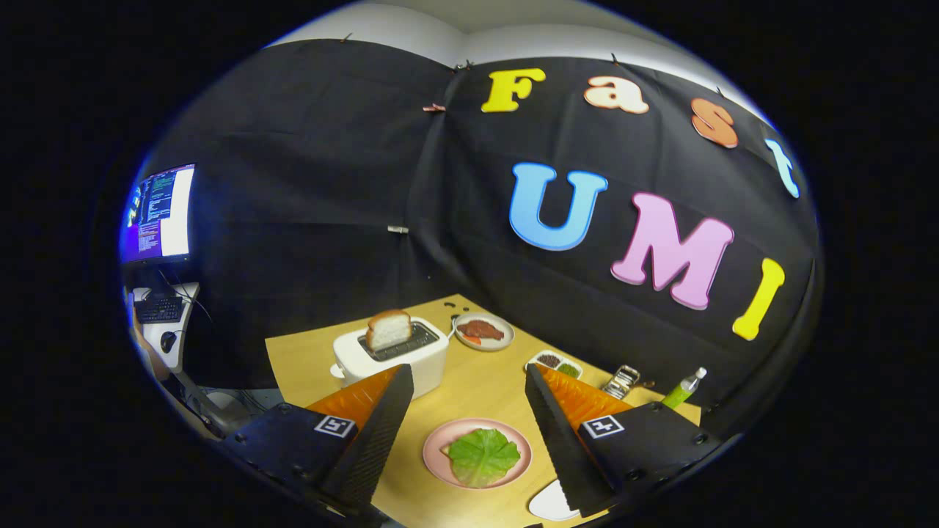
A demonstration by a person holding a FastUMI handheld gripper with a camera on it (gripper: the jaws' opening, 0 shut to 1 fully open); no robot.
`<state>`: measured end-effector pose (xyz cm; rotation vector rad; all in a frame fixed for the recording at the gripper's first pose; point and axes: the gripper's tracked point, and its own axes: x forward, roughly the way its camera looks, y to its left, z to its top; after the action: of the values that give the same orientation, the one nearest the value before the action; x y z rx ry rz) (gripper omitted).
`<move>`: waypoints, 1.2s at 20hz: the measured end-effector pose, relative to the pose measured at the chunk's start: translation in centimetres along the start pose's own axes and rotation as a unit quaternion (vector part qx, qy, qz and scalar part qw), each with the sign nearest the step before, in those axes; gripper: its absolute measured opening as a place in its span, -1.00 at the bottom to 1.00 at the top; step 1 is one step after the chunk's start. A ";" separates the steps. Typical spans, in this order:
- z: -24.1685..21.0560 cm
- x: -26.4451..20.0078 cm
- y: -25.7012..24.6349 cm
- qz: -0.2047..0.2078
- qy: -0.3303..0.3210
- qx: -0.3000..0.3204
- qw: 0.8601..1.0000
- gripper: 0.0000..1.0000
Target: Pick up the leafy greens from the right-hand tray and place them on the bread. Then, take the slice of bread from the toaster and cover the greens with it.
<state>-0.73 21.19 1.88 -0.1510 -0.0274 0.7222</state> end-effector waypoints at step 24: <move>-5.4 26.0 14.4 0.043 0.182 0.366 0.912 0.84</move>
<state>9.74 48.37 -6.30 0.4389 0.6065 0.7408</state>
